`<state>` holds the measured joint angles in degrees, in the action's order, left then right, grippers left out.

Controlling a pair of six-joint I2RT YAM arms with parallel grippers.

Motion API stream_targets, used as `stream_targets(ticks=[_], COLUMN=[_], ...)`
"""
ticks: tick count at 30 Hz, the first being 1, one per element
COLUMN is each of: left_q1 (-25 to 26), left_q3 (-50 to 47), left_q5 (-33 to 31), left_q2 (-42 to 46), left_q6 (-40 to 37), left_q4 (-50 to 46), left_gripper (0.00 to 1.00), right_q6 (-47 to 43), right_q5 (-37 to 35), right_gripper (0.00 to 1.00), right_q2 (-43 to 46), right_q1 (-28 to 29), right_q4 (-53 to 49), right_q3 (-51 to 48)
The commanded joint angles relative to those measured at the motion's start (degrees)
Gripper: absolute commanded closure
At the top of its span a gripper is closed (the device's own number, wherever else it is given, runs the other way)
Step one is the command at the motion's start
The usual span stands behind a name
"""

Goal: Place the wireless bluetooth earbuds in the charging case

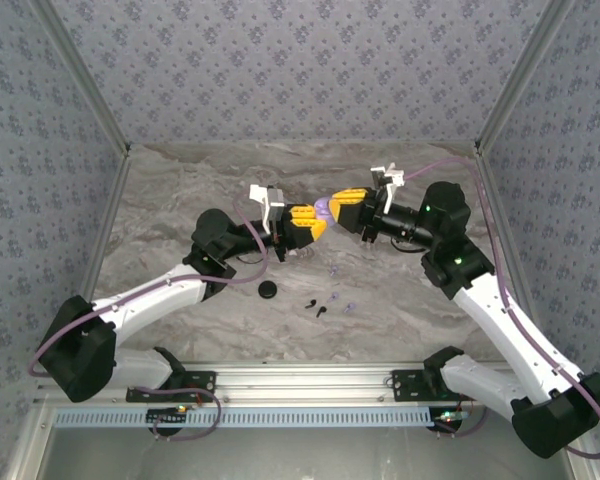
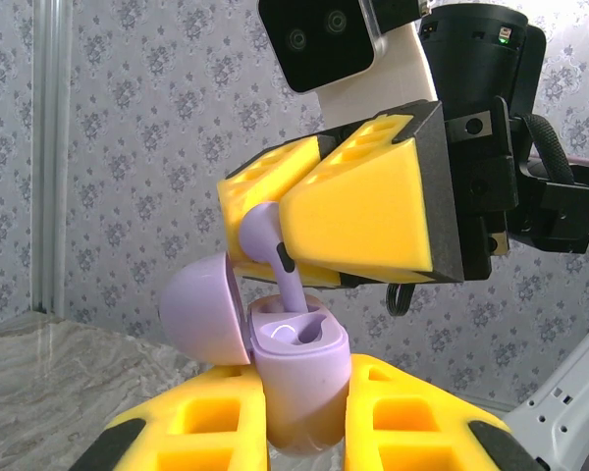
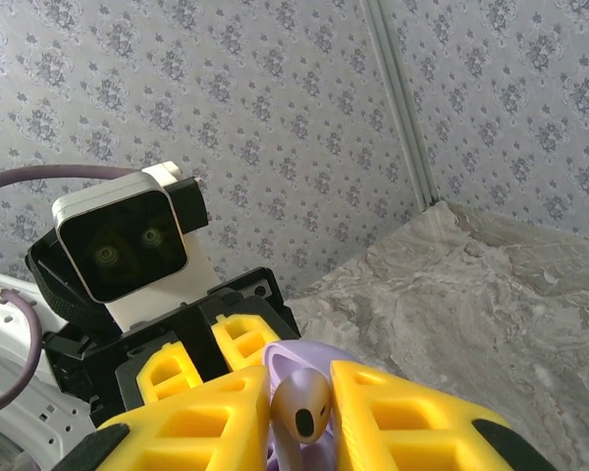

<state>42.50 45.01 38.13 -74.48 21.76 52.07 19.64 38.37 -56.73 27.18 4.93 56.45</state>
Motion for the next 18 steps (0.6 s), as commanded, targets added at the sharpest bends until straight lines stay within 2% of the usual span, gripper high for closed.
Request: stream_targets(ticks=[1, 18], left_q1=[0.38, 0.38], left_q3=[1.84, 0.64], left_q5=[0.38, -0.92], left_q2=[0.03, 1.0], left_q6=[0.23, -0.65], left_q4=[2.77, 2.07], left_gripper=[1.0, 1.0], right_q6=[-1.49, -0.78], right_q5=[0.23, -1.55], right_gripper=[0.75, 0.75], right_q2=[-0.27, 2.23], right_q1=[0.47, -1.28], right_q4=[-1.83, -4.59], right_q3=[0.86, -0.54])
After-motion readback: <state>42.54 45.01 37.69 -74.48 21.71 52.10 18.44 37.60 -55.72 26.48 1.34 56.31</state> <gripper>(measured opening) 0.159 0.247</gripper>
